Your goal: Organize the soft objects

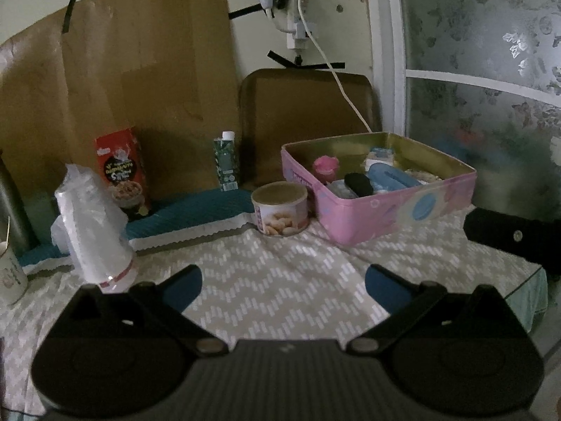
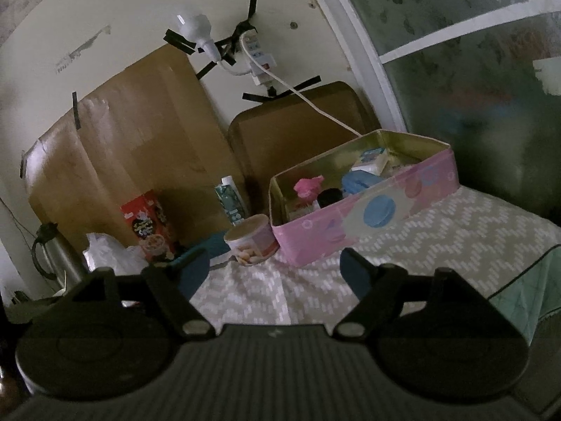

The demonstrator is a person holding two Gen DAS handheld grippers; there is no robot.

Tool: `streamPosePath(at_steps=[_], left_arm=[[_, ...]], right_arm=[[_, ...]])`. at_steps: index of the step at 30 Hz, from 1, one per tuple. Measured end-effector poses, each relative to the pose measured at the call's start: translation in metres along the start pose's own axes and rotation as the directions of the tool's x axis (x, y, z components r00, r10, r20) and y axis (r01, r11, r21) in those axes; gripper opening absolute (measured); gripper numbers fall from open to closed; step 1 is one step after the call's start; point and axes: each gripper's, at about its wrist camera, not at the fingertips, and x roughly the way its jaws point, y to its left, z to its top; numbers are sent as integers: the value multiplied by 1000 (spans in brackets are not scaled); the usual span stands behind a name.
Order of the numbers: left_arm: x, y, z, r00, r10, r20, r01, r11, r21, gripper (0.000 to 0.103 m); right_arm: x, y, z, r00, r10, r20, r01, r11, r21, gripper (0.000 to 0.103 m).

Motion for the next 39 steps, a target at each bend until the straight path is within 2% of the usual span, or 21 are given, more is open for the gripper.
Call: streamPosePath(at_steps=[13,20,39], left_arm=[[-10,-5,-2,999,33,26,-34,999,39,103],[-12,-11,-4,996,81,41,-84,993,80,103],[-26,-18,-3,996,65,61,-71,992,102,103]], right_arm=[[-2,-1,2,1000,1,14,-1,1000,1,84],[-1,-6,1,1000,-8,7,7,1000,13,84],[-9,-5,-1,999,-18,28,17,999,33,85]])
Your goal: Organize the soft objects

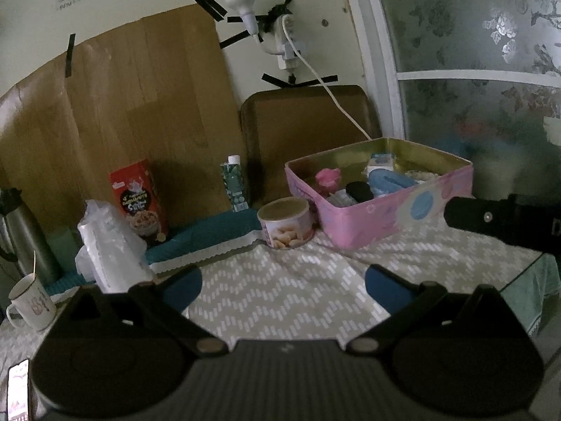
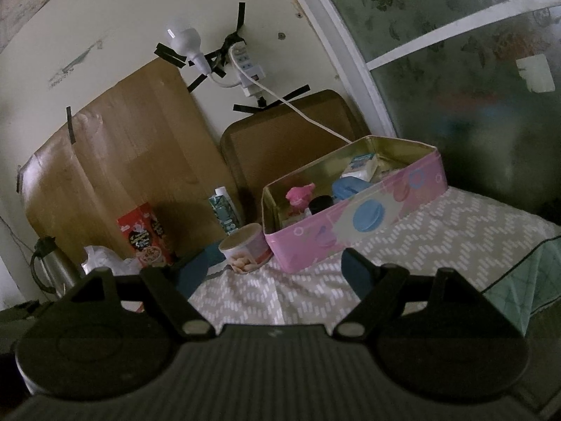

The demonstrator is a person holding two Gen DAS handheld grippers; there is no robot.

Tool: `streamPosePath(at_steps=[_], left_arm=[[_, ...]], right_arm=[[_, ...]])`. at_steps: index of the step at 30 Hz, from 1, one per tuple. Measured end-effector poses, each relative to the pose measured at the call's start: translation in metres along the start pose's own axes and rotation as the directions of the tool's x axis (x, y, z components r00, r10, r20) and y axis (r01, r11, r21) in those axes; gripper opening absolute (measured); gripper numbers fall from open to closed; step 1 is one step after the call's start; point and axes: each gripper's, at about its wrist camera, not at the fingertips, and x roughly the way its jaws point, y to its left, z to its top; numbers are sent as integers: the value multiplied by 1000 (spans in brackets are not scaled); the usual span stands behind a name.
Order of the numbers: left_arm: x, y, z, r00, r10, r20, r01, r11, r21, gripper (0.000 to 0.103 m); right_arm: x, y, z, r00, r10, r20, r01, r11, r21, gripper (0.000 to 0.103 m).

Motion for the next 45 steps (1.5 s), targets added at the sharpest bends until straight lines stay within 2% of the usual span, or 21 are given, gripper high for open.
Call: streamPosePath(at_steps=[10,19,29,45], left_arm=[[1,-2,-2,1000,-8,-7,8,1000,17,103],[11,-5,-6,995,-65,-70,66,998,7,103],[21,-15,-11,988,-74,-132,77,997,24,103],[24,-23,-12,984,-89,-155,97,994,47,103]], right_arm=[[0,-4,1,1000,-7,0,7,1000,10,86],[1,-9,1,1000,-6,-9,6,1000,18,86],[2,-13,-3,1000,-14,-23,15,999,46,86],[-1,-18,-2,1000,-18,-22,20,998,68,87]])
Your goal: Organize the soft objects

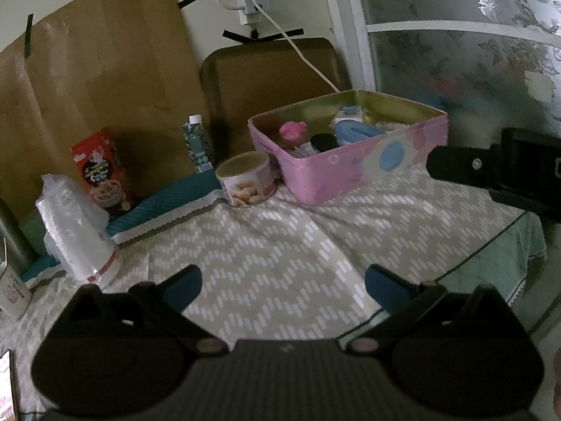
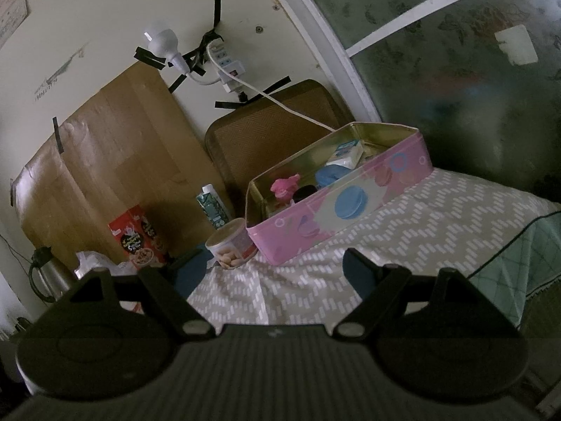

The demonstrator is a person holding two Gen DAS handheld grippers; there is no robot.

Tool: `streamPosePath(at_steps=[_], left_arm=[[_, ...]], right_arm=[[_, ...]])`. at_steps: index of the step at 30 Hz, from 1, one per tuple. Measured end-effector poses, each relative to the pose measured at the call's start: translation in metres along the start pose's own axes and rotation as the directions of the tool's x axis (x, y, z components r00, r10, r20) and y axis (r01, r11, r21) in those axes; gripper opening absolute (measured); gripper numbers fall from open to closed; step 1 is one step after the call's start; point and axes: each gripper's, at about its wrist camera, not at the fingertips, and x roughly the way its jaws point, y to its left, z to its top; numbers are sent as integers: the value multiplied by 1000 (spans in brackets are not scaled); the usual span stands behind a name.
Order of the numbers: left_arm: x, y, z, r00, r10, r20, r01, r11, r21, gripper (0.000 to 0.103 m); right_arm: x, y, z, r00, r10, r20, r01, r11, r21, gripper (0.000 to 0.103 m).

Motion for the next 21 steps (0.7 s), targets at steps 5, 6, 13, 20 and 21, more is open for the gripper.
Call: streamPosePath(at_steps=[5,6,13,20,21], left_arm=[[2,-1,-1,1000,-12,-16,12,1000,-2,103],[2,-1,-1,1000,-14,-18,14,1000,-2,103],[5,-3,-3,999,-11,-37,11,1000,-8,103],[9,-2,-5,998,-17,-58,16,1000,-27,103],[10,-2,-5,998,-18,-60,16,999,-28,103]], right_arm=[[0,1,0,1000,-2,1,2,1000,0,87],[0,1,0,1000,-2,1,2,1000,-1,87],[0,1,-1,1000,-3,-2,3,1000,2,87],[1,1,-3,1000,-8,-6,8,1000,5,87],[2,1,-3,1000,-8,-7,8,1000,6,87]])
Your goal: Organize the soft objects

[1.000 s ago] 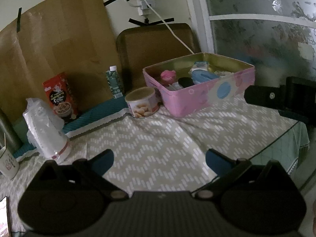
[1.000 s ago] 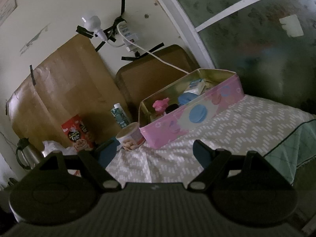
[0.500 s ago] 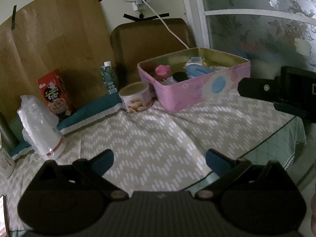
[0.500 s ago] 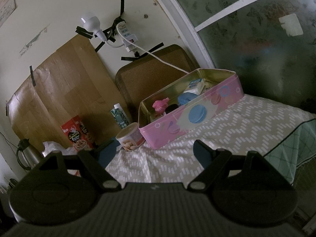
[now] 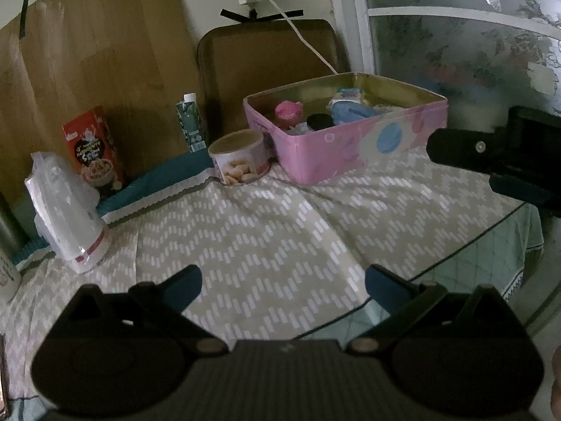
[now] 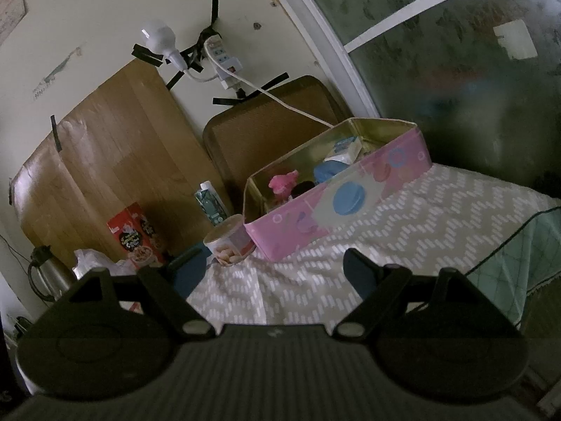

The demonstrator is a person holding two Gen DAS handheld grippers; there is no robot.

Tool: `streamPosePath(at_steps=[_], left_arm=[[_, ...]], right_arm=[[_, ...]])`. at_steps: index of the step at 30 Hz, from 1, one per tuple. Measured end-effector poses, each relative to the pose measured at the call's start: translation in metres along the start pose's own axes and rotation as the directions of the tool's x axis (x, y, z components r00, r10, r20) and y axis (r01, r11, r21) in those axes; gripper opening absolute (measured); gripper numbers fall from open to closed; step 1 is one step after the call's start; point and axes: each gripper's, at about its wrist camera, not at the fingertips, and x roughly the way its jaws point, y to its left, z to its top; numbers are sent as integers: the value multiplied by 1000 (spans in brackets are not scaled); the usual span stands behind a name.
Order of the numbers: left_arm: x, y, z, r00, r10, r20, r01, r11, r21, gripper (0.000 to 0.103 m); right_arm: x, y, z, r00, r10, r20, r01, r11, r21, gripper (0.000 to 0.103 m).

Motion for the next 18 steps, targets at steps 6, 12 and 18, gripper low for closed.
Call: streamPosePath(at_steps=[6,12,18], left_arm=[[3,1,0,1000,-4,-13,3,1000,-13,103],[6,2,0,1000,-11,-21,11,1000,-22,103],[-1,5,2,998,-65,17,65,997,-46,103]], right_arm=[[2,-1,-2,1000,-2,-8,2,1000,2,87],[2,-1,-3,1000,-2,-11,2,1000,4,87],[2,-1,-3,1000,-3,-11,3,1000,4,87]])
